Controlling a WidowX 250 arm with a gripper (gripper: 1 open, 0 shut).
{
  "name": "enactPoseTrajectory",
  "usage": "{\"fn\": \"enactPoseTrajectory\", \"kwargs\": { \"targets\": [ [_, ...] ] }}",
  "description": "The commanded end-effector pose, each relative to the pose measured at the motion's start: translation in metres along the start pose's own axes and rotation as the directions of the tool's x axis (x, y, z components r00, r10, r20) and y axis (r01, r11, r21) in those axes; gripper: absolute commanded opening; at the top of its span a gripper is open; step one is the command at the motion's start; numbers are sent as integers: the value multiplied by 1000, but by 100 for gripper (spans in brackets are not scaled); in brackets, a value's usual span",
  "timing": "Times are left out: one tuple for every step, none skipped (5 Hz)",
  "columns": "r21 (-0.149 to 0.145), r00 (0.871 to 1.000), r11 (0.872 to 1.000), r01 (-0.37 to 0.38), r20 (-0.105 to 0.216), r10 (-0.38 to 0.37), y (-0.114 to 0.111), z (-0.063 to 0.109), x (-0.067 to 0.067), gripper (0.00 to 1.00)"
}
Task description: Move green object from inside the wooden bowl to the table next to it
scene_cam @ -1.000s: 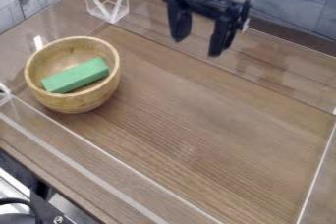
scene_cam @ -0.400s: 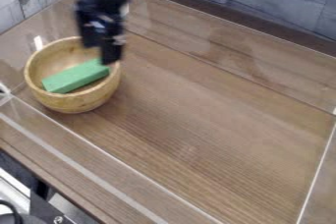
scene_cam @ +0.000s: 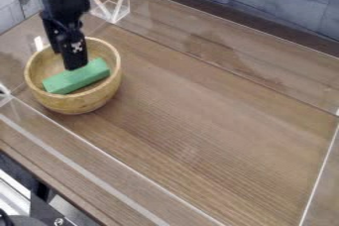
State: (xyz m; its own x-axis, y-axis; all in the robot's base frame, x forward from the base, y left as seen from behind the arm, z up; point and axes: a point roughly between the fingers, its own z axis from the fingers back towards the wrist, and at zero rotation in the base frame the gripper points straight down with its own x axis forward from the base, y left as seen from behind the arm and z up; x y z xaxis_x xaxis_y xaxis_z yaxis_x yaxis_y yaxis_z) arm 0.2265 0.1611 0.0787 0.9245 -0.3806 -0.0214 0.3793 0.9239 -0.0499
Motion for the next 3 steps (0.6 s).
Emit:
{"fn": "enactPoseTrajectory", "kwargs": {
  "targets": [
    [60,999,998,14,36,-17,21,5,12,100],
    [61,998,997,-47,43,44,14,-4,20,100],
    [53,993,993,-109,48,107,7,-12,27,100]
  ]
}}
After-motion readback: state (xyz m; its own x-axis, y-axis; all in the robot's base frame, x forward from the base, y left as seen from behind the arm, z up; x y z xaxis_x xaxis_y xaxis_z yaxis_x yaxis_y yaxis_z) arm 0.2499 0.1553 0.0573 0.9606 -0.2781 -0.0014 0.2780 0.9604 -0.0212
